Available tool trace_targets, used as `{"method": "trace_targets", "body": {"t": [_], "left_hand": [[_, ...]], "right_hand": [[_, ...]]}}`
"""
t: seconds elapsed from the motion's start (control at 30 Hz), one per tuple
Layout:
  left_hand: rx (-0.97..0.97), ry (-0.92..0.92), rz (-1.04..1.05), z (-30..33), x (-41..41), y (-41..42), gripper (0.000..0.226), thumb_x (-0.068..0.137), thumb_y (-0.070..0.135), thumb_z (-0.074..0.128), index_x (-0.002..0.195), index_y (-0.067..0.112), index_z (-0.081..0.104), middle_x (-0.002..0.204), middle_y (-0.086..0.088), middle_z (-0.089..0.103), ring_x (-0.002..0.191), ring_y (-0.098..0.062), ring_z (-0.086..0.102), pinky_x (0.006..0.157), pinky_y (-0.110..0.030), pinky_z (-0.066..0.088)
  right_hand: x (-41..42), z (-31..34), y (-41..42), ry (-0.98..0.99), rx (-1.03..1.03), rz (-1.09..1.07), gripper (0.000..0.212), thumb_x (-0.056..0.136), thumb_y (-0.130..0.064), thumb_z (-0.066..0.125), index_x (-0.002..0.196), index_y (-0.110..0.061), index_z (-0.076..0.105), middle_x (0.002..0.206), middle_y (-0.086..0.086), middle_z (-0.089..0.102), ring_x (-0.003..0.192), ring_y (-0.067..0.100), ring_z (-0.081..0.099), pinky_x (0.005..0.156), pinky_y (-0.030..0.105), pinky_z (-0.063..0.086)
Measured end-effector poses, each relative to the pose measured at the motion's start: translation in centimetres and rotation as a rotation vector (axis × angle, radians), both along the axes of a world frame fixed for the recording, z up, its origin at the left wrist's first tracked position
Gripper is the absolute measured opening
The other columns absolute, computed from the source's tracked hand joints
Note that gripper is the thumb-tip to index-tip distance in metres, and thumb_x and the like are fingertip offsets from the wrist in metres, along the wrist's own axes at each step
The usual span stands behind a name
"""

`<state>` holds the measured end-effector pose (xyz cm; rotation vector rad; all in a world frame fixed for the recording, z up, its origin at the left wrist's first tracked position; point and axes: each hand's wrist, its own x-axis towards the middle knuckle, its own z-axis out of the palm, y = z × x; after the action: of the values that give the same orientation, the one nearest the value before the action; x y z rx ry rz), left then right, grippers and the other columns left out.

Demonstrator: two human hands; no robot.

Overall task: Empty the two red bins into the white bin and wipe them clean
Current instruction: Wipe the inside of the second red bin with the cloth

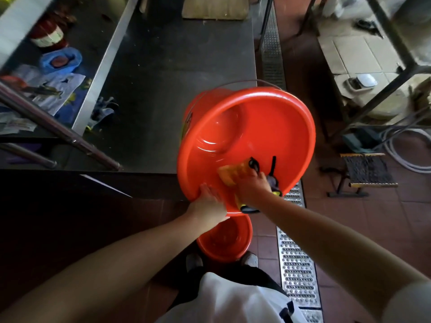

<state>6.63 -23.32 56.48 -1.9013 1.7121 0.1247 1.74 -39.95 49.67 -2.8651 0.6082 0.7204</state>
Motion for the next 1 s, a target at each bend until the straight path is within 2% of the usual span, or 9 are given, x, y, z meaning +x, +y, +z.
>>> {"method": "trace_targets", "body": {"t": [0.13, 0.27, 0.37, 0.47, 0.53, 0.6, 0.67, 0.83, 1.0], "left_hand": [[0.023, -0.045, 0.006, -0.6, 0.5, 0.9, 0.056, 0.103, 0.029, 0.033, 0.134, -0.016, 0.042, 0.132, -0.044, 0.044, 0.12, -0.06, 0.047, 0.099, -0.068, 0.037], [0.038, -0.068, -0.03, -0.7, 0.2, 0.1, 0.056, 0.101, 0.024, 0.031, 0.133, -0.02, 0.038, 0.131, -0.047, 0.043, 0.116, -0.061, 0.049, 0.097, -0.068, 0.04], [0.012, -0.056, -0.018, -0.7, 0.2, 0.0, 0.055, 0.099, 0.021, 0.026, 0.134, -0.019, 0.039, 0.132, -0.044, 0.044, 0.118, -0.059, 0.049, 0.099, -0.066, 0.039], [0.019, -0.071, -0.005, -1.1, 0.6, 0.7, 0.052, 0.102, 0.019, 0.029, 0.135, -0.021, 0.036, 0.133, -0.045, 0.042, 0.119, -0.061, 0.047, 0.1, -0.067, 0.038], [0.025, -0.097, -0.011, -0.9, 0.6, 0.7, 0.052, 0.1, 0.015, 0.02, 0.135, -0.02, 0.036, 0.132, -0.046, 0.043, 0.118, -0.061, 0.048, 0.099, -0.066, 0.041], [0.028, -0.12, -0.001, -0.9, 0.2, 0.5, 0.058, 0.095, 0.012, 0.01, 0.133, -0.017, 0.044, 0.128, -0.043, 0.049, 0.114, -0.058, 0.053, 0.096, -0.063, 0.046], [0.022, -0.126, 0.025, -1.0, 0.1, 0.5, 0.057, 0.095, 0.015, 0.014, 0.129, -0.012, 0.052, 0.124, -0.038, 0.056, 0.109, -0.053, 0.059, 0.093, -0.059, 0.05], [-0.001, -0.08, 0.041, -1.4, 1.1, 1.4, 0.053, 0.09, 0.024, 0.029, 0.113, -0.002, 0.07, 0.109, -0.03, 0.068, 0.097, -0.045, 0.068, 0.083, -0.051, 0.056], [-0.122, -0.108, 0.018, -2.9, 0.5, 1.0, 0.051, 0.093, 0.018, 0.029, 0.106, -0.003, 0.073, 0.102, -0.03, 0.069, 0.092, -0.047, 0.069, 0.078, -0.051, 0.058]], "right_hand": [[-0.2, -1.1, 0.1, -0.026, 0.073, 0.172, 0.066, 0.103, -0.052, 0.035, 0.159, -0.037, 0.005, 0.167, -0.008, 0.004, 0.151, 0.024, 0.012, 0.119, 0.049, 0.021], [0.6, -1.4, -3.5, -0.002, -0.154, 0.047, 0.062, 0.103, -0.036, 0.038, 0.159, -0.03, 0.013, 0.167, -0.002, 0.008, 0.152, 0.025, 0.008, 0.116, 0.044, 0.02], [2.9, -1.5, -0.6, 0.003, -0.019, -0.096, 0.062, 0.102, -0.03, 0.04, 0.159, -0.029, 0.016, 0.167, 0.002, 0.009, 0.15, 0.029, 0.011, 0.114, 0.048, 0.02], [2.9, -2.0, 0.9, -0.024, 0.134, 0.043, 0.067, 0.102, -0.044, 0.041, 0.159, -0.033, 0.009, 0.168, -0.004, 0.005, 0.15, 0.027, 0.013, 0.116, 0.05, 0.021], [2.9, -1.8, -1.5, -0.019, 0.109, 0.104, 0.064, 0.103, -0.051, 0.036, 0.159, -0.037, 0.01, 0.167, -0.007, 0.008, 0.151, 0.024, 0.012, 0.118, 0.046, 0.019], [3.4, -2.0, -3.6, -0.019, -0.031, 0.049, 0.056, 0.104, -0.039, 0.035, 0.158, -0.032, 0.019, 0.166, -0.003, 0.018, 0.151, 0.023, 0.013, 0.118, 0.042, 0.018], [4.6, -2.2, -3.1, -0.014, -0.099, -0.05, 0.053, 0.102, -0.026, 0.038, 0.155, -0.025, 0.03, 0.163, 0.003, 0.024, 0.151, 0.027, 0.012, 0.117, 0.045, 0.018], [7.4, -3.8, 0.2, -0.059, 0.112, -0.04, 0.055, 0.098, -0.022, 0.04, 0.153, -0.028, 0.032, 0.159, 0.002, 0.031, 0.146, 0.027, 0.021, 0.115, 0.047, 0.019], [10.2, -6.2, -2.8, -0.044, 0.083, -0.055, 0.05, 0.102, -0.025, 0.032, 0.151, -0.03, 0.035, 0.159, 0.002, 0.034, 0.151, 0.023, 0.014, 0.12, 0.045, 0.006]]}}
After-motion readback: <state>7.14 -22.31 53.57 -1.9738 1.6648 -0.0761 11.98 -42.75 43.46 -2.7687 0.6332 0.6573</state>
